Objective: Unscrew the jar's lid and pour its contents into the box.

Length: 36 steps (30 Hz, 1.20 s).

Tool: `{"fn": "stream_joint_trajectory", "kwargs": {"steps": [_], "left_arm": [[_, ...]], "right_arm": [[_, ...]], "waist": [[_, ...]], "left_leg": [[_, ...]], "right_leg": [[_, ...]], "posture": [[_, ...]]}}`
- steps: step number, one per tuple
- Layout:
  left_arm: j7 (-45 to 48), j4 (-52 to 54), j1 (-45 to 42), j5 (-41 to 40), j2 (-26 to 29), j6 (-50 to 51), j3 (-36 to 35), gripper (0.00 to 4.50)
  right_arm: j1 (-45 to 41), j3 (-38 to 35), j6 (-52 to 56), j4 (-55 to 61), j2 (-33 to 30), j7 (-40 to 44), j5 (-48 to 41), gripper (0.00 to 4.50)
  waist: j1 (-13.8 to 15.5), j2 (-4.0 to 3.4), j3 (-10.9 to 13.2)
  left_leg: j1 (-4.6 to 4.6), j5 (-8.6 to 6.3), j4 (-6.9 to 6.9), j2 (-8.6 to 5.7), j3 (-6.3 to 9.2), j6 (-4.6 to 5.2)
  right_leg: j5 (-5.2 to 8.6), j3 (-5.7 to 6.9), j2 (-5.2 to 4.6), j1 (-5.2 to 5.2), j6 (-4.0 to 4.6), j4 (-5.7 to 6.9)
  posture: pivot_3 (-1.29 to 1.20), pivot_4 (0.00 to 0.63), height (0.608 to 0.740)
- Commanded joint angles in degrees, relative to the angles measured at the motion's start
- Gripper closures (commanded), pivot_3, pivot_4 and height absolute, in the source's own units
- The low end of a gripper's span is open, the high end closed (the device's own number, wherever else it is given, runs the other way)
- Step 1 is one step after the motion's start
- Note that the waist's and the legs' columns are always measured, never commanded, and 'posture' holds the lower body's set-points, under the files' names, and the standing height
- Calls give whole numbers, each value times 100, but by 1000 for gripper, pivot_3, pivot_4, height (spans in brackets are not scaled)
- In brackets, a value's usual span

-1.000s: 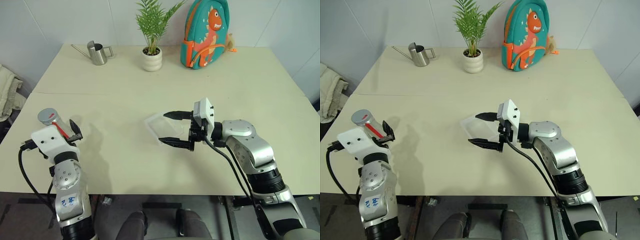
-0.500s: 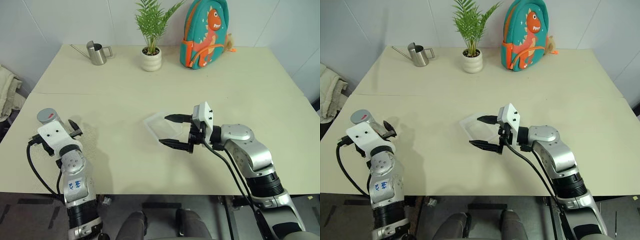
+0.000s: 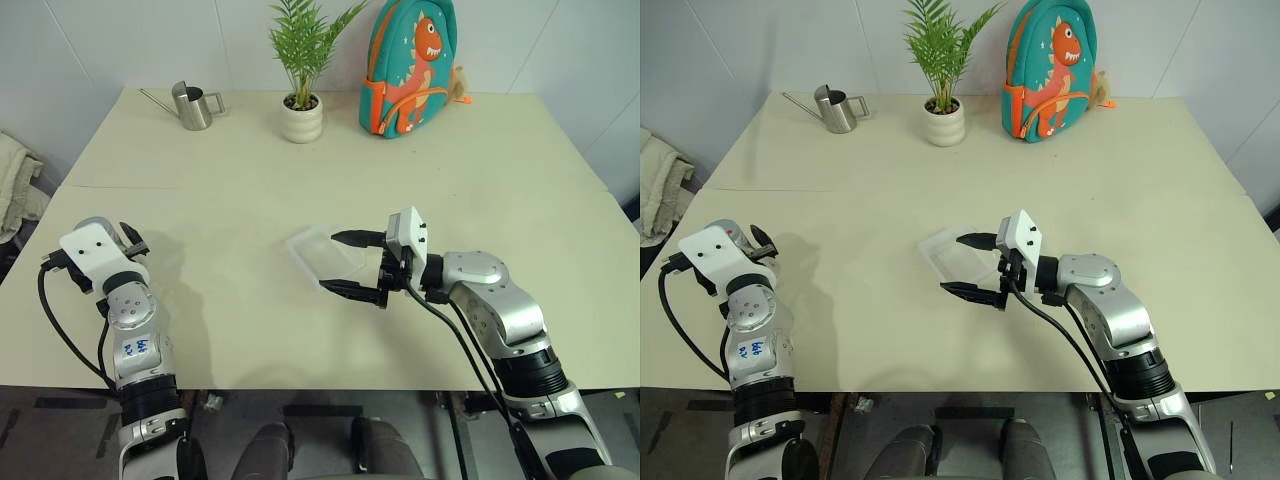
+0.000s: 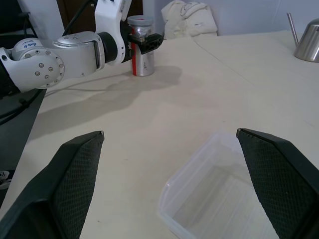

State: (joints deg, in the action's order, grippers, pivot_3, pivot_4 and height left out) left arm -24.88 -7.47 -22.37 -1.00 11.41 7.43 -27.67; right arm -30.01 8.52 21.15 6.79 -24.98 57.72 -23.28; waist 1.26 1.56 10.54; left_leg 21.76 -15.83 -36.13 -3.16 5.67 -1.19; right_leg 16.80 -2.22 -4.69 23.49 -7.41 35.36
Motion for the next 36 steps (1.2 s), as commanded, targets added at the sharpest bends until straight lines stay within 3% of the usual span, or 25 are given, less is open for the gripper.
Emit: {"fn": "stream_joint_trajectory", "kwargs": {"steps": [1, 5, 8, 12, 19, 23, 29, 36], "left_arm": [[54, -40, -96, -83, 117, -250, -47, 1212], [16, -137, -86, -191, 89, -284, -96, 2404], [267, 6, -103, -234, 124, -317, 67, 2417], [2016, 874, -287, -910, 488, -495, 732, 2417], [4801, 2107, 100, -2434, 1758, 758, 1325, 2417], [6435, 2467, -175, -3205, 2365, 1733, 2229, 2417], [6766, 2132, -661, -2727, 2118, 1676, 3007, 2417], [6929, 1779, -958, -2535, 1695, 1506, 3172, 2417]], "right_arm": [[76, -125, -158, 118, -39, -40, -1, 0], [154, -171, -196, 99, -69, -59, 13, 0], [213, -238, -210, 61, -75, -106, -4, 0], [210, -430, -113, 139, -126, -163, -148, 0], [-237, -802, 786, 707, -45, -660, -842, 0], [-954, -664, 1878, 1222, 203, -1307, -1301, 0], [-1297, -511, 2322, 1375, 285, -1441, -1493, 0], [-1415, -200, 2539, 1288, 390, -1777, -1228, 0]], "waist": [[5, 0, 0], [6, 0, 0], [5, 0, 0], [26, 1, 1], [-164, -11, 3], [-162, -18, 7], [-133, -20, 8], [-148, -20, 8]], "left_leg": [[0, 0, 0, 0, 0, 0], [0, 0, -2, 0, 0, 0], [0, 0, -2, 0, 0, 0], [8, 1, -4, 0, 3, -2], [31, 5, 0, 31, -1, -14], [38, -3, 3, 61, 2, -25], [39, -7, 4, 66, 13, -30], [42, -6, 3, 70, 5, -31]], "right_leg": [[0, 0, 0, 0, 0, 0], [0, -1, -2, -1, 0, 0], [0, -1, -1, 0, 0, 5], [0, 5, -2, 1, 1, 5], [-3, -3, -5, 19, 3, 5], [4, 1, 6, 33, 20, 9], [12, 16, 15, 30, 34, -8], [11, 11, 18, 36, 32, 6]], "posture": [[0, 150, 740], [0, 150, 740], [0, 150, 740], [0, 150, 740], [0, 150, 740], [0, 150, 740], [0, 150, 740], [0, 150, 740]]}}
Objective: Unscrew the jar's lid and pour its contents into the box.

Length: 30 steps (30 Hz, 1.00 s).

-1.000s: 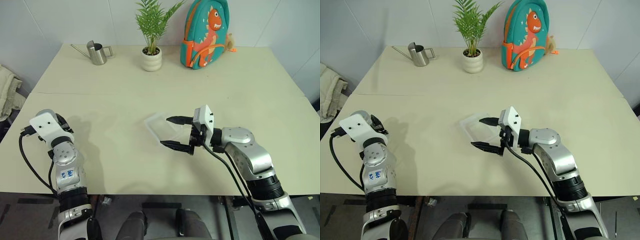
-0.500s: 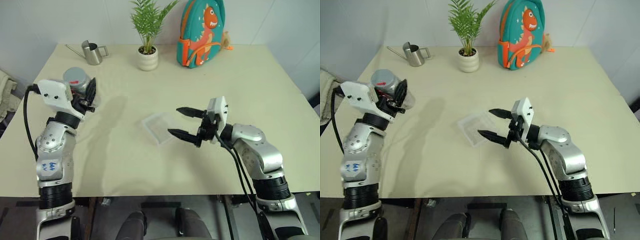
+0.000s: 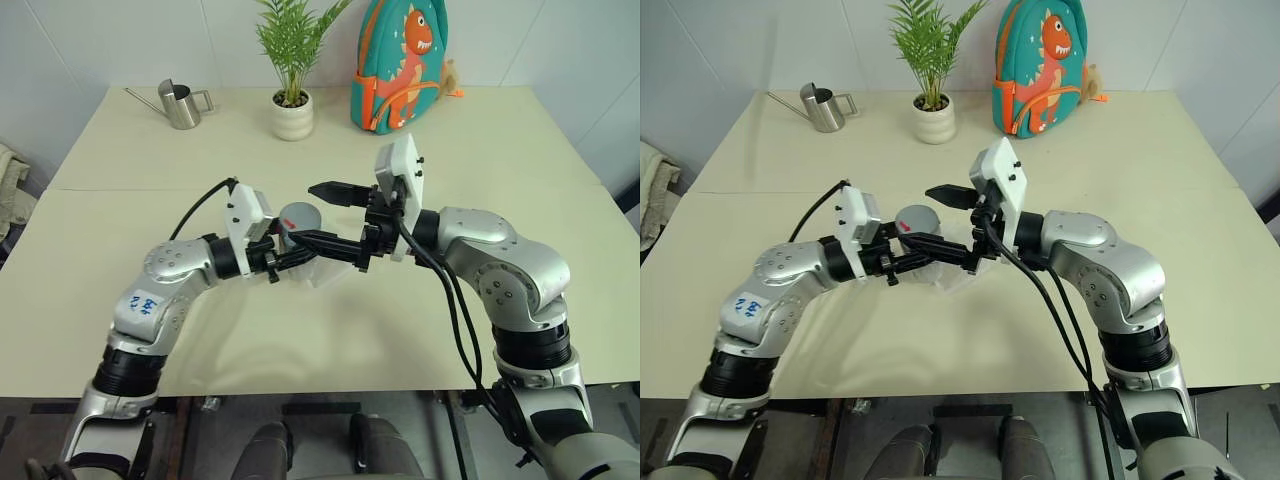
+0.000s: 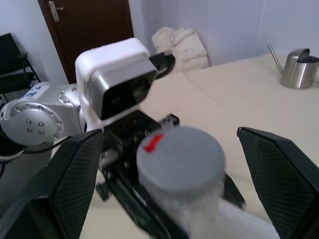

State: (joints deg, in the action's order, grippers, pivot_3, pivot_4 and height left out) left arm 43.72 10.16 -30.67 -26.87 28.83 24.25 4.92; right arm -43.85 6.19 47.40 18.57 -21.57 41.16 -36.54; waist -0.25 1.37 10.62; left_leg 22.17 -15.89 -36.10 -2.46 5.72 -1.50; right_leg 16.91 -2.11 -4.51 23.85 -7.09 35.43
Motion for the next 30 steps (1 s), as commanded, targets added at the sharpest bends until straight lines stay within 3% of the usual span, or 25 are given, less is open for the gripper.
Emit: {"fn": "stream_joint_trajectory", "kwargs": {"steps": [1, 9, 15, 19, 21, 25, 30], "left_arm": [[77, -3, -141, 68, -76, -183, -88, 2417], [120, -42, -157, 93, -182, -201, -120, 2417], [89, 47, -130, 56, -283, -159, -131, 2417], [176, 42, -120, 34, -248, -134, -153, 2417], [405, 14, -151, -39, -182, -153, -132, 2417], [1385, 35, -169, -429, -111, -232, 4, 2417], [2541, -36, -208, -410, 149, -387, 410, 2417]], "right_arm": [[-9, 37, -106, 104, 63, -158, 120, 0], [151, -119, -227, 97, 96, -153, 119, 0], [286, -170, -368, 75, 83, -18, 60, 1922], [207, -252, -519, -109, 60, 60, 82, 1966], [140, -268, -682, -199, -49, 427, 7, 1966], [-19, -122, -586, -30, -789, 2283, -674, 1966], [-557, 320, -844, -458, -1145, 3262, -378, 1966]], "waist": [[5, 0, 0], [12, 0, 0], [9, 0, 0], [7, 0, 0], [8, 0, 0], [29, -3, 2], [-17, -3, 2]], "left_leg": [[1, 0, 1, 2, 0, 0], [4, -1, -1, -1, -4, 1], [4, -1, -2, -1, -4, 1], [3, -1, -3, 1, -3, 1], [3, -1, -4, 0, -4, 2], [6, -2, -4, -4, -6, 5], [4, -5, -7, -1, -13, 8]], "right_leg": [[1, 0, 1, 2, 1, 0], [1, 0, 3, 3, 1, 0], [1, 0, 4, 3, 1, 2], [1, -1, 5, 4, 1, 6], [1, 0, 6, 4, 1, 5], [0, 0, 7, 2, 0, 0], [0, 3, 8, -5, -1, -29]], "posture": [[0, 150, 740], [0, 150, 740], [0, 150, 740], [0, 150, 740], [0, 150, 740], [0, 150, 740], [0, 150, 740]]}}
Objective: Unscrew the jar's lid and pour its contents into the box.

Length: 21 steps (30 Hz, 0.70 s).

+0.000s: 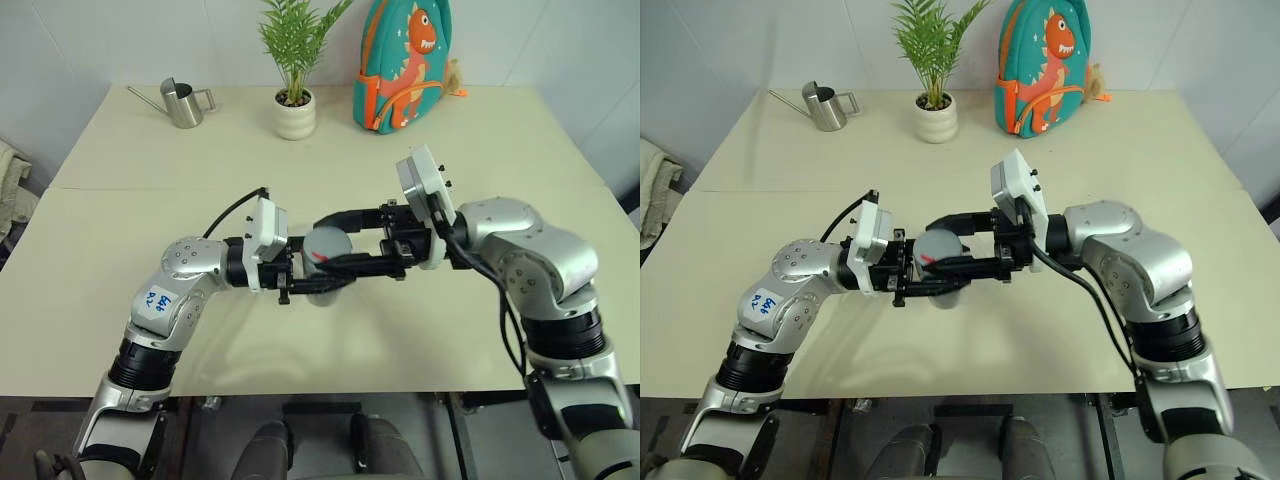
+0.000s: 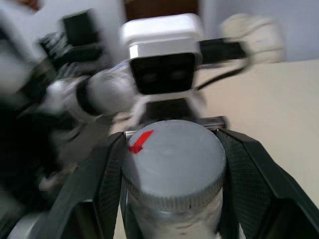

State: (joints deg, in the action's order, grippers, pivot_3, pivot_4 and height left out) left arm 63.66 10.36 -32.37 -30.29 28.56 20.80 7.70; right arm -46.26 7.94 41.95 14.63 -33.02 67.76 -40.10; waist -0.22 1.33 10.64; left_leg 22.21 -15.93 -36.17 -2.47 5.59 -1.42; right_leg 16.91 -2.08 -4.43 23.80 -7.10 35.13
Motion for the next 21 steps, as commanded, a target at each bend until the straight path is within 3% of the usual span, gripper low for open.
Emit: {"fn": "stream_joint_trajectory", "kwargs": {"steps": [1, 7, 13, 21], "left_arm": [[639, -65, -64, -86, 188, -13, 154, 2417], [519, -300, -173, 67, 65, -185, 18, 2417], [337, -307, -101, 165, 184, -29, -97, 2417], [-98, -894, -169, 558, 315, -271, -450, 2417]], "right_arm": [[-407, 169, -338, -160, 31, 660, 15, 1966], [-621, 155, -380, -474, 215, 549, 210, 1966], [-553, 78, -128, -376, 94, 359, 211, 20], [-516, 85, -474, -489, -90, -312, 964, 20]], "waist": [[-31, -1, 0], [14, -1, 1], [17, -1, 1], [16, -1, 1]], "left_leg": [[-5, -2, 2, 4, -5, 3], [-3, -1, -4, 4, 3, 1], [3, 1, -3, 4, 6, -4], [7, 1, -3, 3, 1, -5]], "right_leg": [[0, -4, 0, 0, 0, -3], [0, -1, -3, 2, 1, 4], [0, 0, -7, 3, 0, 15], [0, -1, -7, 11, 0, 17]], "posture": [[0, 150, 740], [0, 150, 740], [0, 150, 740], [0, 150, 740]]}}
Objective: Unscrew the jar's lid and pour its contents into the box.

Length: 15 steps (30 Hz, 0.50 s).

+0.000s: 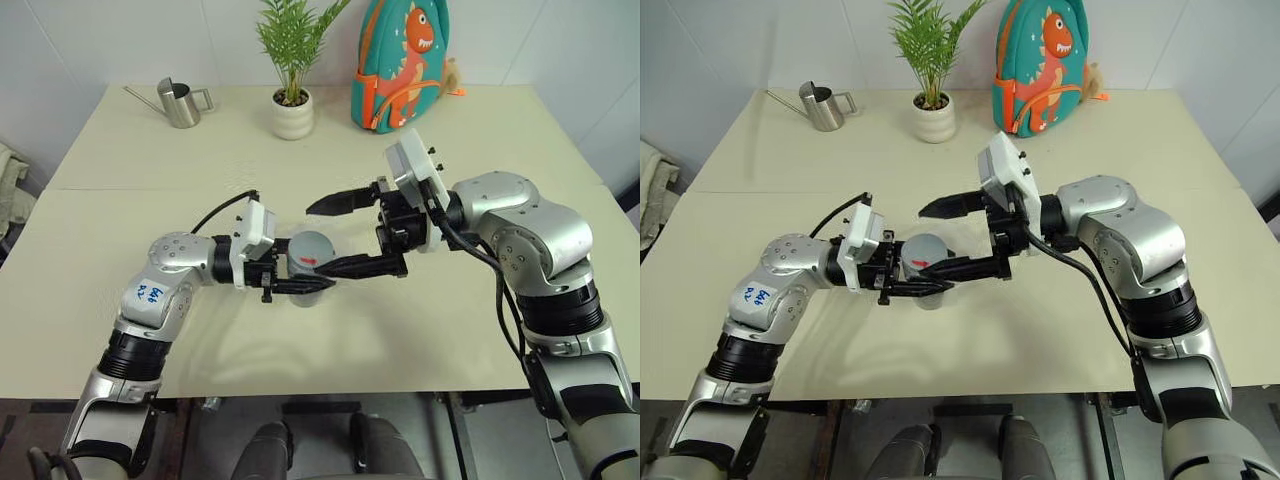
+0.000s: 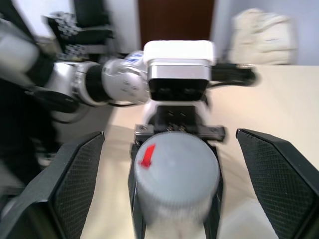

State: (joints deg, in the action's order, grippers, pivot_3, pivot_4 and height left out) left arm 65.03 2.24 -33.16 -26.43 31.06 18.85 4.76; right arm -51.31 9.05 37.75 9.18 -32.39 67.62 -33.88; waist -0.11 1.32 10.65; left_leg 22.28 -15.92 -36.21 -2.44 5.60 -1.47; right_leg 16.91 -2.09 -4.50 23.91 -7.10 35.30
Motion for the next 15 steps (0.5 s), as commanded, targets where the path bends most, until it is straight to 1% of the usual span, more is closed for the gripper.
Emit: {"fn": "stream_joint_trajectory", "kwargs": {"steps": [1, 4, 8, 10, 15], "left_arm": [[-299, -127, -106, 240, 65, -94, -146, 2417], [-492, -227, -132, 481, 34, -223, -56, 2417], [-430, -161, -180, 254, -79, -136, -113, 2417], [-446, -157, -235, 241, -142, -116, -114, 2417], [-513, -64, -312, 92, -359, 2, -162, 2417]], "right_arm": [[-11, 39, 57, 63, -187, -350, 399, 20], [68, -27, 231, 248, 87, -597, 219, 20], [182, 157, 121, 374, 556, -1063, 425, 20], [210, 169, 154, 445, 745, -1198, 378, 20], [236, 198, 110, 439, 908, -1296, 424, 20]], "waist": [[5, 0, 0], [1, 0, 0], [-7, 0, 0], [-3, 0, 0], [10, 0, 0]], "left_leg": [[-1, 0, 0, 0, 0, 1], [-1, 0, -2, 1, 0, 1], [-1, 2, -2, 2, -1, -3], [-1, 2, -2, 2, 0, -4], [4, 3, -6, -3, 0, -4]], "right_leg": [[0, 0, 1, 0, 0, -1], [0, 0, 0, 1, 0, 4], [0, -2, -1, 3, 0, 19], [0, -2, -1, 5, 0, 21], [0, -1, 1, 9, 0, 23]], "posture": [[0, 150, 740], [0, 150, 740], [0, 150, 740], [0, 150, 740], [0, 150, 740]]}}
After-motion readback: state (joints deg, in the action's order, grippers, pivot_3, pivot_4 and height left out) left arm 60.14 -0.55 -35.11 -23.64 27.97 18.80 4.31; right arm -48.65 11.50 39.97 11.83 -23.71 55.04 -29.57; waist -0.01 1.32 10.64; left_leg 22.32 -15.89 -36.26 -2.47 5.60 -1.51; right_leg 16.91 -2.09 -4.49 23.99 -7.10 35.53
